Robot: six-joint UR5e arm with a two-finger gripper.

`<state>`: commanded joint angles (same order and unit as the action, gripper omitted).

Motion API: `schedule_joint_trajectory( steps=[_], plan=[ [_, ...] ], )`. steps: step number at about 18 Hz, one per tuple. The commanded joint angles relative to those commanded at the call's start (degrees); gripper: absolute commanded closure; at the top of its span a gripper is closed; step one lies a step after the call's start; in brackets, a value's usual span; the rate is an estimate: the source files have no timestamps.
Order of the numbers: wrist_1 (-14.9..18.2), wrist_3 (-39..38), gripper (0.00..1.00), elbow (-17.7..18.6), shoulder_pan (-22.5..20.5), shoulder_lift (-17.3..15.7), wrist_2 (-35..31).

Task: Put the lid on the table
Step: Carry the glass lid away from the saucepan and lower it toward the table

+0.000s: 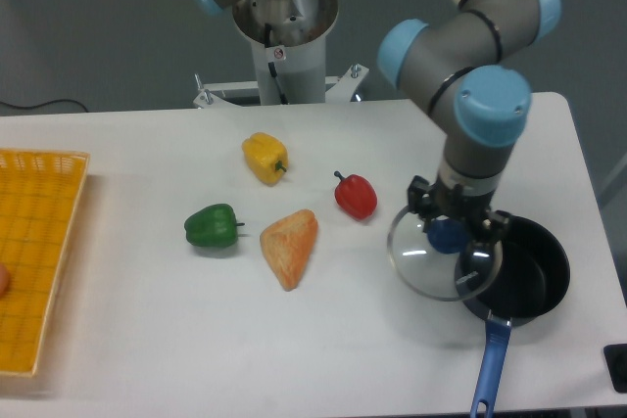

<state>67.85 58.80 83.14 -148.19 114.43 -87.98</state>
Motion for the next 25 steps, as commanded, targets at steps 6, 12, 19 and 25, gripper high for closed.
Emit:
schedule_joint_trajectory(
  steps=[6,12,19,25],
  plan=[
    [-1.0,-1.2,0.41,0.4,2.0,0.3,0.3],
    [-5.6,-4.0,0.41,2.7,4.1,1.3,0.3],
    [-7.0,-4.1,0.41,3.1,4.7,3.9,0.2],
    [-10.5,-4.1,0.41,4.2,5.5,6.0,0.0]
  ],
)
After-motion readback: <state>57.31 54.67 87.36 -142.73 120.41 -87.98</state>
